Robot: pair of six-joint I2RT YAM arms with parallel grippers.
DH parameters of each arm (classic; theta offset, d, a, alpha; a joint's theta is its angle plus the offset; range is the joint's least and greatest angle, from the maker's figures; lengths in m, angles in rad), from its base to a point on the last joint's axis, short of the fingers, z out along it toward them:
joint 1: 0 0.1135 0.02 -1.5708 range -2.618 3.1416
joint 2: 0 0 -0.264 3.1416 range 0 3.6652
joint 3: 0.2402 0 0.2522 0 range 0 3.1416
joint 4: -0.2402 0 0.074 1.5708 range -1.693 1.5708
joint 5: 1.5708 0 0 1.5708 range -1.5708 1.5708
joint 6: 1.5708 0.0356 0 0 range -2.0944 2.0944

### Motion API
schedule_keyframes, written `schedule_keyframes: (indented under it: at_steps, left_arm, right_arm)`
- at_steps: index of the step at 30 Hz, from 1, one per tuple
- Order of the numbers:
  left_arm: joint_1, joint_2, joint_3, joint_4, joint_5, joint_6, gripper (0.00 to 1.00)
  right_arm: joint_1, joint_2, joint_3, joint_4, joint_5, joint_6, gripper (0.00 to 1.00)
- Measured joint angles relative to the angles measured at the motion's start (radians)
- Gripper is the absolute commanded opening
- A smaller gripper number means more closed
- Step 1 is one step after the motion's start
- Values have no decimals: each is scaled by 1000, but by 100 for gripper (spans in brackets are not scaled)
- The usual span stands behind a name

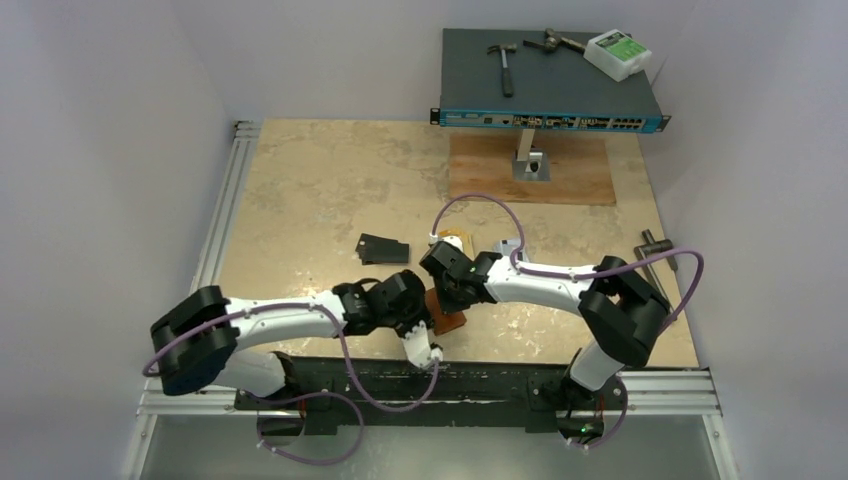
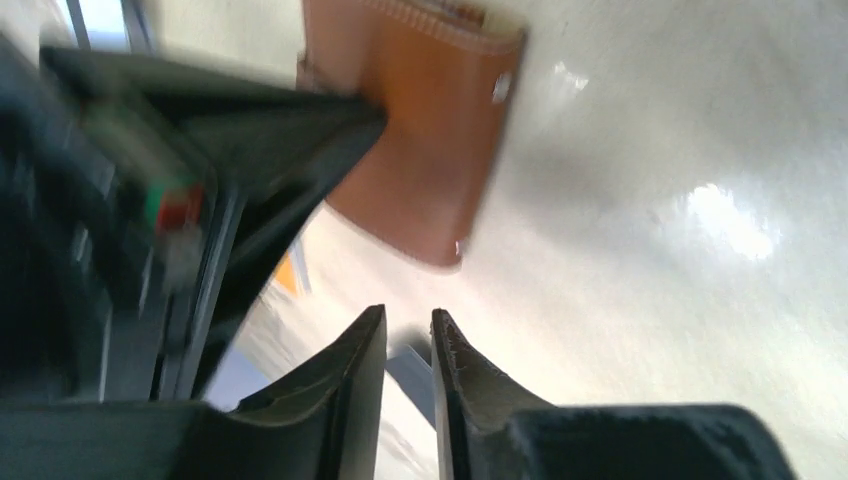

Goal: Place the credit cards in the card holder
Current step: Close the card holder at the center of the board, then reset both arms

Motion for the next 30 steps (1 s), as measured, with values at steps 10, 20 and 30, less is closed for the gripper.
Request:
schedule_keyframes:
  at_steps: [10,20,30]
  left_arm:
    - [330,-221,262,-592,-35,-357,74]
    - [911,-215,676,-841,182,-792,100]
    - [1215,-63,880,-816,393,-1176,100]
  right_arm:
    - [17,-29,23,22,-14,25,96]
    - [-2,-75,303,-182,45,-30,99]
    - [-268,-222,578,-225,37,-169,99]
